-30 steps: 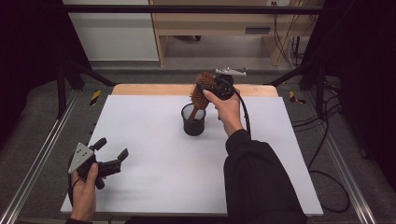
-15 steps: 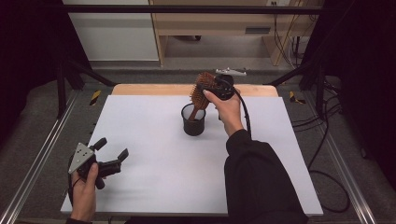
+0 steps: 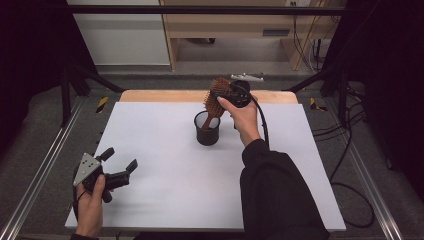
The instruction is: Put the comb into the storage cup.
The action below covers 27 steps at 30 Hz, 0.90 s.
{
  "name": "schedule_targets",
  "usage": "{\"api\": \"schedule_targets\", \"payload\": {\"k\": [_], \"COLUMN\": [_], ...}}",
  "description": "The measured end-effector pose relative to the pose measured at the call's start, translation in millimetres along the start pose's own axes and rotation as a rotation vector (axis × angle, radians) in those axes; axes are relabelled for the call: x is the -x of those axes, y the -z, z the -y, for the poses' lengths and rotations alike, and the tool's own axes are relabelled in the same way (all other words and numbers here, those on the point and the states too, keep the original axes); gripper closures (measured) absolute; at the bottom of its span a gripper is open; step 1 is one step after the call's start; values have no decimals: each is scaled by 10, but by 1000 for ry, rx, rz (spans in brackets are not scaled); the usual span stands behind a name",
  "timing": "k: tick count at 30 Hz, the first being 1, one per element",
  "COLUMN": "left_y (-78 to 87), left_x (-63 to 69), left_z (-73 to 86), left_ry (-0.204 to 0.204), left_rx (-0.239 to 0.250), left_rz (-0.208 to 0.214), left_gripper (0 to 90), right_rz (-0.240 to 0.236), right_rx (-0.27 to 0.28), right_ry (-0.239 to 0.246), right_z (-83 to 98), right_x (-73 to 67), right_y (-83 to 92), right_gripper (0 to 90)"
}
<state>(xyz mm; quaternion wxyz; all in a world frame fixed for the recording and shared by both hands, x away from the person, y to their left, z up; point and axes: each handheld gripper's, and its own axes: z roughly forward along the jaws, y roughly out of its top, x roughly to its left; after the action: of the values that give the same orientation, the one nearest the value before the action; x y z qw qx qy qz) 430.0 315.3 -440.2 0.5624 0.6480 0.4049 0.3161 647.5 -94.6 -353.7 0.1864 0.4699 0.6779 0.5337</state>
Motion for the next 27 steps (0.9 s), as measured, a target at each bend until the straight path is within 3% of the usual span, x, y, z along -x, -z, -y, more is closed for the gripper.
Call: {"api": "schedule_targets", "payload": {"k": [20, 27], "left_y": [0, 2], "left_x": [0, -1], "left_z": [0, 1], "left_ry": [0, 1], "left_rx": [-1, -1], "left_rz": [2, 2], "left_gripper": [29, 29], "right_rz": [-6, -11], "right_rx": [-20, -33], "right_ry": [-15, -36], "right_z": [12, 21], "right_x": [18, 32], "right_y": [6, 9], "right_gripper": [238, 162]}}
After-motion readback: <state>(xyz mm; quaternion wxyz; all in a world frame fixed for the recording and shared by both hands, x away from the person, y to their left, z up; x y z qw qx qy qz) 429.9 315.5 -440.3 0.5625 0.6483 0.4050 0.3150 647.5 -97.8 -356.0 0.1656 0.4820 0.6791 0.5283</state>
